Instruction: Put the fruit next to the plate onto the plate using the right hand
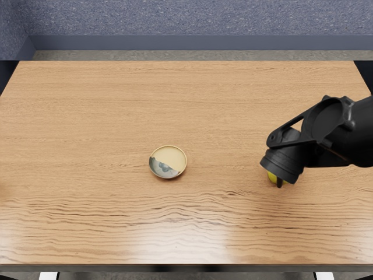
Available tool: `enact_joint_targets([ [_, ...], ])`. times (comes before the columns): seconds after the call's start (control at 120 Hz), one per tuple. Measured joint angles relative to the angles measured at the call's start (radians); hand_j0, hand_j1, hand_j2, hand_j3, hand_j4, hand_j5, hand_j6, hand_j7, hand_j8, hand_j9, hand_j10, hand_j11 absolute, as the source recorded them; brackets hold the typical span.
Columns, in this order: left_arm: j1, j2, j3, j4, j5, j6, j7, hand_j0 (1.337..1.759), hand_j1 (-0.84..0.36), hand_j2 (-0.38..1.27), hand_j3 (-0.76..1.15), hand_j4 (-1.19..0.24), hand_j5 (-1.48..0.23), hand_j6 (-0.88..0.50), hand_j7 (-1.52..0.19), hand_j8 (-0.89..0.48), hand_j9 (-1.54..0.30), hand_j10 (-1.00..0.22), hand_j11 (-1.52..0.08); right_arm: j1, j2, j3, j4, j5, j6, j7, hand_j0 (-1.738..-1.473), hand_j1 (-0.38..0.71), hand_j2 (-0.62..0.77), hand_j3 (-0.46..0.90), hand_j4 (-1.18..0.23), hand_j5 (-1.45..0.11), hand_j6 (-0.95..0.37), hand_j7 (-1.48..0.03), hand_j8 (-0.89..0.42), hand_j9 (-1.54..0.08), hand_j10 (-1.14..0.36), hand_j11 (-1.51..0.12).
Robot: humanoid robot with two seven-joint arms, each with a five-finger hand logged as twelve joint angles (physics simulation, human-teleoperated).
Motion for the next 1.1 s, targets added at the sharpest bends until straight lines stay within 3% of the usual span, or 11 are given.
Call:
enact_joint_targets([
  [0.225,0.000,0.000,0.000,0.000,0.000,0.000,0.000,1.658,0.35,0.00,0.00,0.00,0.00,0.00,0.00,0.00,0.00,0.00,0.00,0.000,0.001,0.001,0.005,-0.001,0.000,0.000,-1.658,0.12,-0.07,0.00,-0.40,-0.50,-0.30,-0.58,-0.39,-0.50,-0.39,-0.50],
  [0.275,0.000,0.000,0.000,0.000,0.000,0.000,0.000,1.658,0.35,0.00,0.00,0.00,0.00,0.00,0.00,0.00,0.00,0.00,0.00,-0.003,-0.003,0.011,0.005,0.005,-0.002,-0.001,-1.655,0.20,-0.09,0.00,-0.47,-0.59,-0.25,-0.63,-0.46,-0.59,-0.47,-0.59],
  [0.317,0.000,0.000,0.000,0.000,0.000,0.000,0.000,1.658,0.35,0.00,0.00,0.00,0.00,0.00,0.00,0.00,0.00,0.00,0.00,-0.020,-0.017,0.043,0.005,0.014,-0.007,-0.006,-1.643,0.28,-0.09,0.00,-0.57,-0.66,0.00,-0.91,-0.37,-0.70,-0.56,-0.68],
  [0.35,0.000,0.000,0.000,0.000,0.000,0.000,0.000,1.658,0.35,0.00,0.00,0.00,0.00,0.00,0.00,0.00,0.00,0.00,0.00,-0.035,-0.030,0.066,0.005,0.018,-0.011,-0.010,-1.635,0.35,-0.06,0.00,-0.63,-0.70,0.19,-1.12,-0.16,-0.92,-0.61,-0.73],
  [0.433,0.000,0.000,0.000,0.000,0.000,0.000,0.000,1.658,0.35,0.00,0.00,0.00,0.00,0.00,0.00,0.00,0.00,0.00,0.00,-0.057,-0.069,0.102,0.004,0.019,-0.012,-0.010,-1.631,0.43,0.03,0.00,-0.73,-0.80,0.31,-1.26,0.03,-1.20,-0.55,-0.85],
  [0.533,0.000,0.000,0.000,0.000,0.000,0.000,0.000,1.658,0.35,0.00,0.00,0.00,0.00,0.00,0.00,0.00,0.00,0.00,0.00,-0.068,-0.113,0.122,0.003,0.013,-0.005,-0.003,-1.640,0.44,0.12,0.00,-0.74,-0.90,0.21,-1.22,-0.02,-1.22,-0.54,-0.95],
  [0.6,0.000,0.000,0.000,0.000,0.000,0.000,0.000,1.658,0.35,0.00,0.00,0.00,0.00,0.00,0.00,0.00,0.00,0.00,0.00,-0.071,-0.142,0.131,0.003,0.010,-0.001,0.000,-1.647,0.44,0.17,0.00,-0.77,-0.95,0.07,-1.09,-0.08,-1.20,-0.55,-1.00],
  [0.65,0.000,0.000,0.000,0.000,0.000,0.000,0.000,1.658,0.35,0.00,0.00,0.00,0.00,0.00,0.00,0.00,0.00,0.00,0.00,-0.072,-0.167,0.144,0.002,0.005,0.000,-0.001,-1.647,0.43,0.21,0.00,-0.79,-0.99,-0.12,-1.10,-0.11,-1.20,-0.57,-1.03],
  [0.725,0.000,0.000,0.000,0.000,0.000,0.000,0.000,1.658,0.35,0.00,0.00,0.00,0.00,0.00,0.00,0.00,0.00,0.00,0.00,-0.074,-0.210,0.168,0.000,-0.006,0.002,0.000,-1.645,0.40,0.25,0.00,-0.81,-1.04,-0.21,-1.11,-0.20,-1.19,-0.62,-1.07],
  [0.783,0.000,0.000,0.000,0.000,0.000,0.000,0.000,1.658,0.35,0.00,0.00,0.00,0.00,0.00,0.00,0.00,0.00,0.00,0.00,-0.076,-0.241,0.190,-0.005,-0.018,0.004,0.000,-1.645,0.39,0.32,0.00,-0.83,-1.07,-0.24,-1.12,-0.22,-1.19,-0.63,-1.09],
  [1.1,0.000,0.000,0.000,0.000,0.000,0.000,0.000,1.658,0.35,0.00,0.00,0.00,0.00,0.00,0.00,0.00,0.00,0.00,0.00,-0.162,-0.456,0.446,-0.072,-0.091,0.072,0.003,-1.647,0.36,0.29,0.00,-0.84,-1.21,-0.27,-1.13,-0.23,-1.23,-0.61,-1.21],
])
